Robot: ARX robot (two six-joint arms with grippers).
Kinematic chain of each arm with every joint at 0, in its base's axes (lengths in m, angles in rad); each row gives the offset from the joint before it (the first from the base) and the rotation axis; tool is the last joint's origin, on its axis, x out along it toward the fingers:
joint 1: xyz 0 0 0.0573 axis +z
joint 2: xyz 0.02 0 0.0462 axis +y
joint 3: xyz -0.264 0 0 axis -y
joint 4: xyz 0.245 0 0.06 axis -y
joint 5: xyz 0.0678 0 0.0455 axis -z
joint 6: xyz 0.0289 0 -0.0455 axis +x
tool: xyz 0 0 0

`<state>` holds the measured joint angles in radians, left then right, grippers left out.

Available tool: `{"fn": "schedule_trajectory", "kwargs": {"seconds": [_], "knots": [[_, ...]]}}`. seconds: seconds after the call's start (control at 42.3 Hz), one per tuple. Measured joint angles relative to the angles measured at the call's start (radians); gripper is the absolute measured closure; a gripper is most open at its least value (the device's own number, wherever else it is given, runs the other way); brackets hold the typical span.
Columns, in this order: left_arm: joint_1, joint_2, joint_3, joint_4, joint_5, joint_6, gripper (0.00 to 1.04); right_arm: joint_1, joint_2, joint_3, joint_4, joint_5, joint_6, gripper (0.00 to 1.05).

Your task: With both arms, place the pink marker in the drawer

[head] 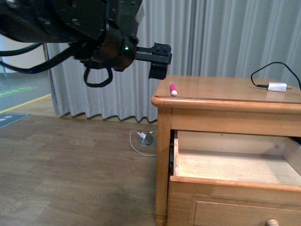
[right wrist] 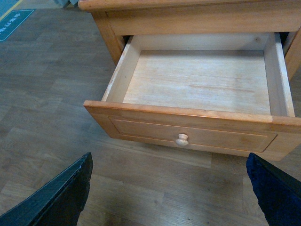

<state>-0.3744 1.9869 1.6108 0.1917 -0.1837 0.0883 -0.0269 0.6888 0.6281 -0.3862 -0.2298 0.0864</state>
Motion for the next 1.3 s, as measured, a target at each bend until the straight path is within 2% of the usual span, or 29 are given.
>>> {"fn": "schedule_trajectory", "kwargs": {"seconds": [0.189,0.52,0.756,1.087,1.134,1.158,1.229,1.252,1.3], "knots": [[-0.034,0.310,0.435,-0.190,-0.022,-0.026,0.06,0.000,0.000,0.000,0.000,0.000,0.000,0.08],[-0.064,0.588,0.881,-0.394,-0.045,-0.072,0.06,0.000,0.000,0.000,0.000,0.000,0.000,0.08],[-0.066,0.764,1.213,-0.596,-0.057,-0.104,0.06,0.000,0.000,0.000,0.000,0.000,0.000,0.08],[-0.071,0.801,1.283,-0.631,-0.049,-0.108,0.06,0.000,0.000,0.000,0.000,0.000,0.000,0.08],[-0.072,0.801,1.284,-0.634,-0.047,-0.106,0.13,0.000,0.000,0.000,0.000,0.000,0.000,0.08],[-0.072,0.801,1.284,-0.634,-0.047,-0.106,0.13,0.000,0.000,0.000,0.000,0.000,0.000,0.08],[-0.073,0.801,1.286,-0.637,-0.045,-0.105,0.27,0.000,0.000,0.000,0.000,0.000,0.000,0.08],[-0.073,0.801,1.286,-0.637,-0.045,-0.105,0.27,0.000,0.000,0.000,0.000,0.000,0.000,0.08],[-0.074,0.801,1.286,-0.638,-0.043,-0.102,0.35,0.000,0.000,0.000,0.000,0.000,0.000,0.08]]}}
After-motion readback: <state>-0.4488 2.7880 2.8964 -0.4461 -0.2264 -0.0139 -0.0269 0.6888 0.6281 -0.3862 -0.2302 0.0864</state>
